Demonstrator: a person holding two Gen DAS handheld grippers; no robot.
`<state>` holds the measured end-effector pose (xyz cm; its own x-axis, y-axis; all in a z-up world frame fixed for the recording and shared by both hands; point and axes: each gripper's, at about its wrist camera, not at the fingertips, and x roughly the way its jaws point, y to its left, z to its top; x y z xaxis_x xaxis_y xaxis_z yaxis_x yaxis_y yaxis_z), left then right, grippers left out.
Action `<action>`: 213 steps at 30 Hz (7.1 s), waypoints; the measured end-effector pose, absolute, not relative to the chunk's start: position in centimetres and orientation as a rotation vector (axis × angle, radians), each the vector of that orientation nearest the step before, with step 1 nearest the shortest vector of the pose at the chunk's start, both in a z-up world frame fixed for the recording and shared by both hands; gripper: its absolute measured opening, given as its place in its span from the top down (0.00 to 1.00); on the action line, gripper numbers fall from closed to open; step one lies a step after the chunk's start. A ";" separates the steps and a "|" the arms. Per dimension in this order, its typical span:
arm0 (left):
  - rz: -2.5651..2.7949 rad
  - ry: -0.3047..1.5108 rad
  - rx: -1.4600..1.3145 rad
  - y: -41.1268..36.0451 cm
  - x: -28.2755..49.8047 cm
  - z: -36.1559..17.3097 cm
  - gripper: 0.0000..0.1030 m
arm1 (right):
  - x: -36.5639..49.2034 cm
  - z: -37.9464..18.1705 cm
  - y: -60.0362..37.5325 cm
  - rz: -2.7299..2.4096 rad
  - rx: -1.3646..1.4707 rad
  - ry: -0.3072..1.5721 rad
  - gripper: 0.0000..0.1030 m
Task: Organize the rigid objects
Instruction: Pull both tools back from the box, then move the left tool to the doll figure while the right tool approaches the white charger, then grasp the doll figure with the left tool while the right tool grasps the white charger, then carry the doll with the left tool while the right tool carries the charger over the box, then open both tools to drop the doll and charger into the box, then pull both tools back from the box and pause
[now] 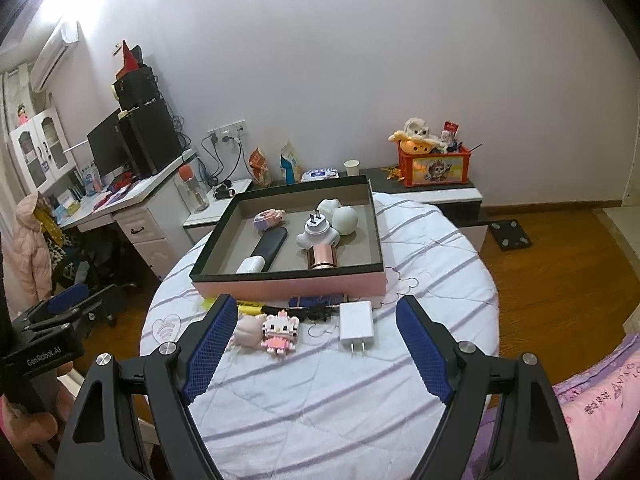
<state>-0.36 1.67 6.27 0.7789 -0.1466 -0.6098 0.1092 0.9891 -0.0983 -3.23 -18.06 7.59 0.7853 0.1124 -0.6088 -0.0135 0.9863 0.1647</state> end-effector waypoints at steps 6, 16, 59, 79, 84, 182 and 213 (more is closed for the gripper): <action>-0.133 0.690 -0.073 2.3 -3.0 4.9 0.00 | -5.6 7.9 -17.3 0.057 0.131 0.650 0.20; -0.119 0.710 -0.092 3.2 -5.1 3.7 0.00 | -7.3 8.2 -16.7 0.058 0.114 0.640 0.20; -0.144 0.918 0.050 -3.7 8.5 -7.7 0.00 | 4.5 -3.0 -19.4 -0.021 0.082 0.936 0.20; -0.180 0.921 0.007 -4.6 10.8 -10.2 0.05 | 8.2 -7.6 -18.7 -0.039 -0.001 1.000 0.28; -0.203 0.900 0.022 -4.9 10.3 -9.9 0.21 | 7.8 -7.4 -18.2 -0.023 -0.018 0.970 0.52; -0.195 0.781 -0.055 -0.3 16.1 2.1 0.01 | 14.5 1.7 -13.3 0.169 -0.085 0.866 0.21; -0.142 0.700 -0.060 2.7 -5.0 4.5 0.00 | -6.9 7.6 -18.7 0.072 0.100 0.679 0.21</action>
